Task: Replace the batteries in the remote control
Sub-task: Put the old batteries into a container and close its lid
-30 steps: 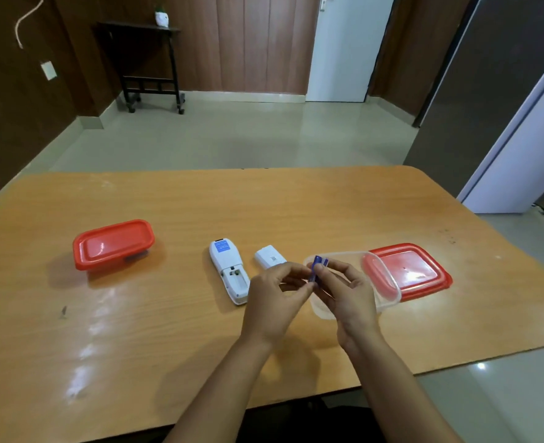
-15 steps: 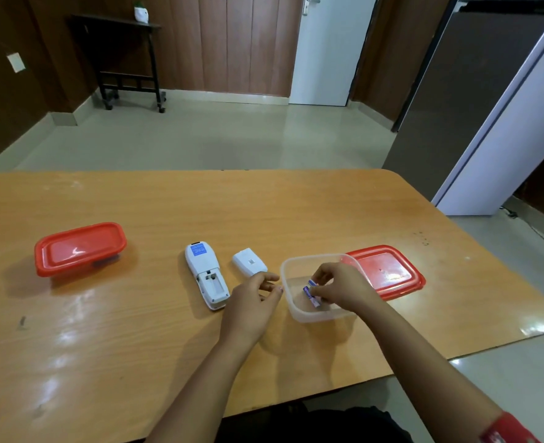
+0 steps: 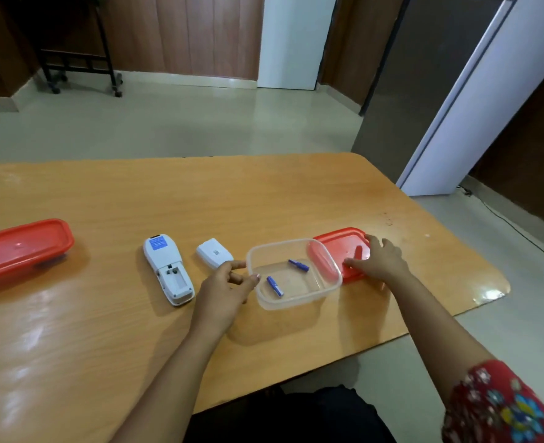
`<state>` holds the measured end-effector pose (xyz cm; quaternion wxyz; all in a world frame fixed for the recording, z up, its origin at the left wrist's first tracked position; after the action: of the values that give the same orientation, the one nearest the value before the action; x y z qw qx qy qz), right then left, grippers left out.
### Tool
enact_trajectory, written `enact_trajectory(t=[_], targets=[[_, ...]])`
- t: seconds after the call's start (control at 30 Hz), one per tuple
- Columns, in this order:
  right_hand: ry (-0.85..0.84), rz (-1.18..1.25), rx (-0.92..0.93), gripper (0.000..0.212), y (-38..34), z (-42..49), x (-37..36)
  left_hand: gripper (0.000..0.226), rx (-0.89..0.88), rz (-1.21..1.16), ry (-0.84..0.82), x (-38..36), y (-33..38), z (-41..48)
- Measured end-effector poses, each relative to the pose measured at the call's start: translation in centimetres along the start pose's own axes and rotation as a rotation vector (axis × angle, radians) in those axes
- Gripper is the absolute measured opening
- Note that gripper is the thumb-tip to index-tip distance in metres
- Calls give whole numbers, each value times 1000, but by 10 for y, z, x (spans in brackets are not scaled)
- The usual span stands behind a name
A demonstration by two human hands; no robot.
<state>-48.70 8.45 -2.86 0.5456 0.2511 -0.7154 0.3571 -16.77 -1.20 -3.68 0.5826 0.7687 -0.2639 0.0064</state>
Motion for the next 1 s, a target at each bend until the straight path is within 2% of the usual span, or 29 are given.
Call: enact_trajectory(t=[0.1,0.2,0.33,0.47,0.57,0.63,0.73,0.8,0.87,1.0], targets=[[14,77,-21,81,10,6,-6,25,27,-66,-40,-4,-1,1],[172,228,-41,76,13,2,6,25,38,-128,-65,-5,-1,2],[394,414,-12,51,5,-11,33,23,35,-180,-49,0,-3,4],[521,600,194,33,-25,-38,53,22,60,-217,-3,7,-8,9],[607,690,573,24,-67,-74,70,18,60,-233,5,10,-9,10],[590,646,792,26,-87,-90,68,14,56,-226,11,10,-9,10],[498,657,914,41,-94,-92,48,24,78,-227,40,11,-12,12],[419,612,916,46,-91,-87,30,34,117,-262,42,13,-13,14],[362,531,886,43,-85,-81,15,39,137,-294,28,15,-12,15],[254,470,764,52,-79,-72,-1,24,48,-169,22,12,-12,14]])
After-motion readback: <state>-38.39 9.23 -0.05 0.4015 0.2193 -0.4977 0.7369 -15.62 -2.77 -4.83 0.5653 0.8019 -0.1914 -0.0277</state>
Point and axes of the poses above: each hand's wrist, its own z-axis towards the middle knuckle, its own x-axis out of the back of the hand, y = z × x, the point moved 6 cm from there along z, towards the middle knuckle, and after that the axes turned 14 degrees about x, right-handed, at the moved point
